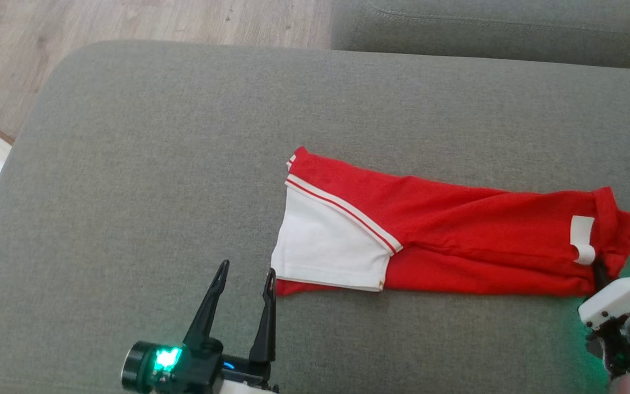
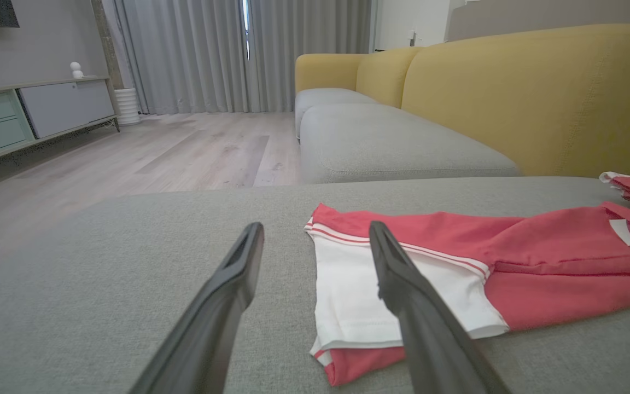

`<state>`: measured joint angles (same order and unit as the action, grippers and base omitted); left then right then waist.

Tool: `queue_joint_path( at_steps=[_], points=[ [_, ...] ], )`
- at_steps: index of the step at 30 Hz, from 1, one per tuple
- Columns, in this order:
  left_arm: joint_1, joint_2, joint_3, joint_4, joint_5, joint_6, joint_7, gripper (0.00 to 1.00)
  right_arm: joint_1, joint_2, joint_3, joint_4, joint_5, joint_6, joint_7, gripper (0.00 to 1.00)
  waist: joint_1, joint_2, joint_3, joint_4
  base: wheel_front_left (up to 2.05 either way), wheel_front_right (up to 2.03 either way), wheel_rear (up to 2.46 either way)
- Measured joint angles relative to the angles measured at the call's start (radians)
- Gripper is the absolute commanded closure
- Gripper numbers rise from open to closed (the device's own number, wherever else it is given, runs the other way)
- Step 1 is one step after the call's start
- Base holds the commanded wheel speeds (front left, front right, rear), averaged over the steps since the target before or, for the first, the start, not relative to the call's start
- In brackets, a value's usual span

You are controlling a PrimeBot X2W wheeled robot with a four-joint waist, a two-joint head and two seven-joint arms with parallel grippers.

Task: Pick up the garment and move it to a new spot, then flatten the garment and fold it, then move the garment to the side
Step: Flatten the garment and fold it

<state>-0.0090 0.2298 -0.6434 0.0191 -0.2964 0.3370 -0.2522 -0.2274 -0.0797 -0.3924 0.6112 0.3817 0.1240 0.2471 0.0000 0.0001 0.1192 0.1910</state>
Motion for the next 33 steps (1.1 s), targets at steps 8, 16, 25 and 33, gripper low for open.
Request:
queue_joint_path(
  at_steps=[8,16,25,33],
  points=[
    [0.032,-0.007,0.034,0.006,0.025,-0.03,0.0,0.0,0.048,-0.028,0.023,-0.011,0.045,0.0,-0.073,1.0,0.0001,0.0,-0.017,-0.03,0.0,0.0,0.0],
    [0.04,-0.022,0.054,0.011,0.045,-0.056,0.0,0.0,0.097,-0.115,0.01,-0.144,0.129,0.0,-0.075,1.0,0.0,0.0,-0.042,-0.067,0.0,0.0,0.0],
    [0.06,-0.033,0.066,0.023,0.062,-0.076,0.0,0.0,0.109,-0.026,0.232,-0.491,0.217,0.0,-0.011,1.0,0.0,0.0,-0.052,-0.041,0.0,0.0,0.0],
    [0.06,-0.05,0.079,0.035,0.071,-0.1,0.0,0.0,0.114,0.025,0.435,-0.543,0.217,0.0,0.014,1.0,0.0,0.0,-0.05,0.025,0.0,0.0,0.0]
  ],
)
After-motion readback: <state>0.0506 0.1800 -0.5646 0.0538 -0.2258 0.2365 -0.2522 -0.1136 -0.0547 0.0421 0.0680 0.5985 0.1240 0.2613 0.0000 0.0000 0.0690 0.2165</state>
